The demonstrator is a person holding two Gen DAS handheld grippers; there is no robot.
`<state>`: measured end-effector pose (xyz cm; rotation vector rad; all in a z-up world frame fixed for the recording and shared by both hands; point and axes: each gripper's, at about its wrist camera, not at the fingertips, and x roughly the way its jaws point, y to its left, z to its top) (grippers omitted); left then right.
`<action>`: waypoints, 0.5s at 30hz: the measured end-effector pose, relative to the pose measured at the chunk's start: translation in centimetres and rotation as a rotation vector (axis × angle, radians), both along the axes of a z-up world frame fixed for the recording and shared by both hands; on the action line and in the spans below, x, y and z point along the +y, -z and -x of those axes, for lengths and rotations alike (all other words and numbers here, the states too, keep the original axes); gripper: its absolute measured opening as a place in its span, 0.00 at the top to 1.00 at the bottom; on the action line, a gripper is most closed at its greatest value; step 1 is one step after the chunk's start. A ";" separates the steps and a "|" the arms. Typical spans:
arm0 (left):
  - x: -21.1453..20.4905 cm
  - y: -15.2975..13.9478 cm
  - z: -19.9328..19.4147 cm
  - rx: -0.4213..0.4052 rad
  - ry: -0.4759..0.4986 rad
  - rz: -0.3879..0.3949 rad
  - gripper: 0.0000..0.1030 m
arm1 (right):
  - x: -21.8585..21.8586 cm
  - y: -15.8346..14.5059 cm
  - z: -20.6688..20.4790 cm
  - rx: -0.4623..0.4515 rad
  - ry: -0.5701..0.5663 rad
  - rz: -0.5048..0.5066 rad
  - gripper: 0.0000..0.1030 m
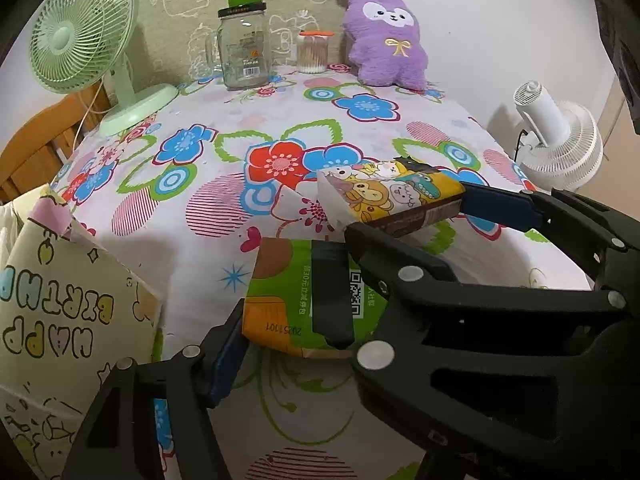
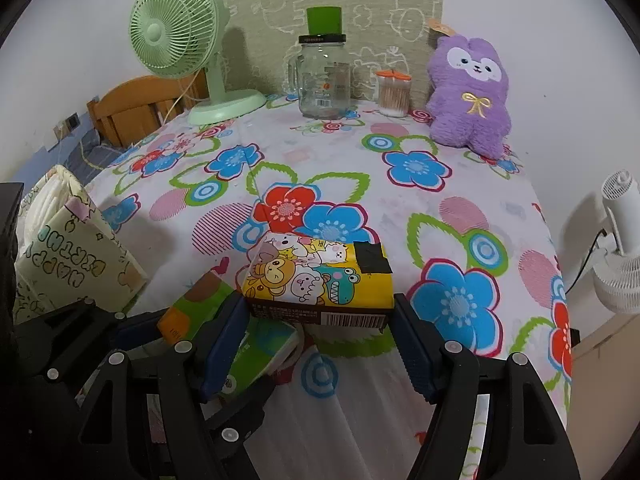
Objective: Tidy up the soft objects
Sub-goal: 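Grasp the cartoon snack box with the right gripper while the left gripper grasps the green tissue pack, then lift and carry the snack box over the fabric box while the left gripper carries the tissue pack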
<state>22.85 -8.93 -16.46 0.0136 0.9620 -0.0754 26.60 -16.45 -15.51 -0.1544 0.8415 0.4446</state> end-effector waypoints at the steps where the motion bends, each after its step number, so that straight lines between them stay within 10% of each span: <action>1: -0.1 -0.1 0.1 -0.003 0.003 -0.003 0.31 | -0.1 -0.1 0.2 0.000 0.005 -0.002 0.28; 15: 0.0 -2.8 2.9 -0.062 0.000 -0.011 0.31 | -0.9 -2.7 3.3 -0.029 0.073 -0.046 0.28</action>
